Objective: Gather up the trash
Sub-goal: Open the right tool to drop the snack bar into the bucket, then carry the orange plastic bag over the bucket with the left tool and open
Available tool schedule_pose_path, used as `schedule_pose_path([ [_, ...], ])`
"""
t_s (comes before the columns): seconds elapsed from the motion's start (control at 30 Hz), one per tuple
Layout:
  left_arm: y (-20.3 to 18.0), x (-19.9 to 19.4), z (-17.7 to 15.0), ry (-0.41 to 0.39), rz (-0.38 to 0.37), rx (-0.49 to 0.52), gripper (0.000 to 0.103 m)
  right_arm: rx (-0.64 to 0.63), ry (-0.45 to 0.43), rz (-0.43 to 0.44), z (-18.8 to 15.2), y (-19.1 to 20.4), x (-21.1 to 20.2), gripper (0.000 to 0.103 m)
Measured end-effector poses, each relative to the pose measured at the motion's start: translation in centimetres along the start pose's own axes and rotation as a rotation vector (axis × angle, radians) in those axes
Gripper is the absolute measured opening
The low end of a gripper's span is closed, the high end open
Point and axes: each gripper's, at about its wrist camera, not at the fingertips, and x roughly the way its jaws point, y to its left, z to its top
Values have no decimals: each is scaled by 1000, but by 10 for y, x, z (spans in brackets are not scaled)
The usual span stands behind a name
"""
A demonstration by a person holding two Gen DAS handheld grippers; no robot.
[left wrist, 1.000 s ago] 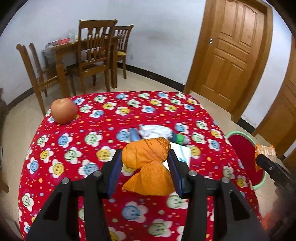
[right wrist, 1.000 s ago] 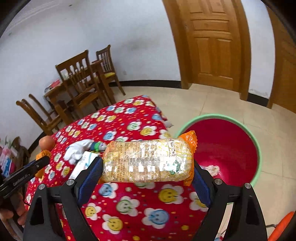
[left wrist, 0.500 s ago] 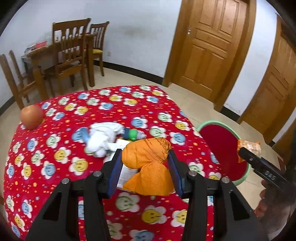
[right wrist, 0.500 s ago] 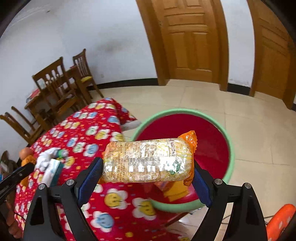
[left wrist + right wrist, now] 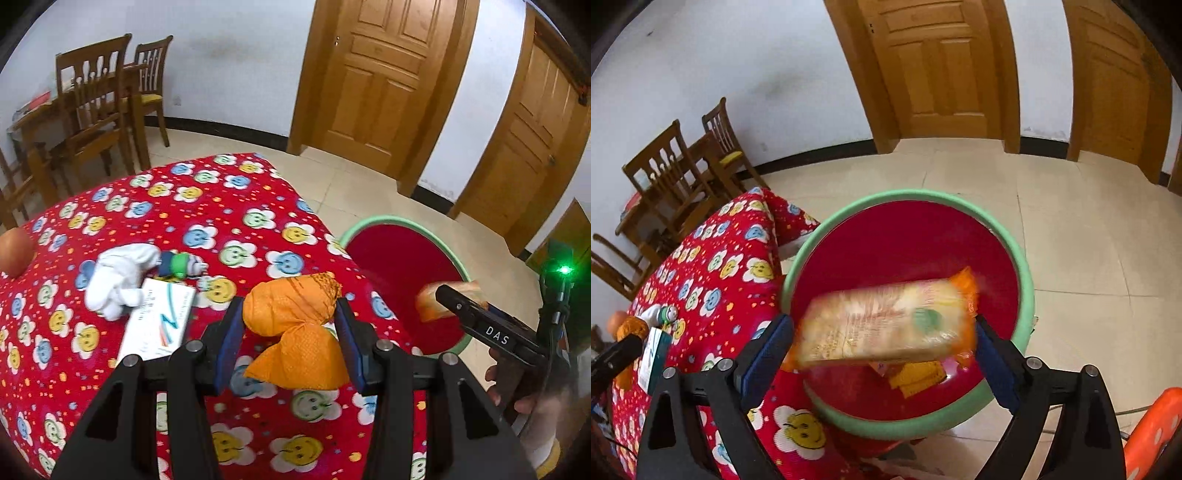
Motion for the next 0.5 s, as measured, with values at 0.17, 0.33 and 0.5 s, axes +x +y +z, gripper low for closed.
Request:
schedule_pose_path([
  [0.17,-12,7,2,7,-9,18,49,14,-15,3,3,-11,-5,98],
  [0.33,-26,12,7,10,-24,41,49,22,-37,-2,3,-19,-19,98],
  [0.5,-41,16,12,4,-44,70,49,39,-71,-21,2,-28,-37,98],
])
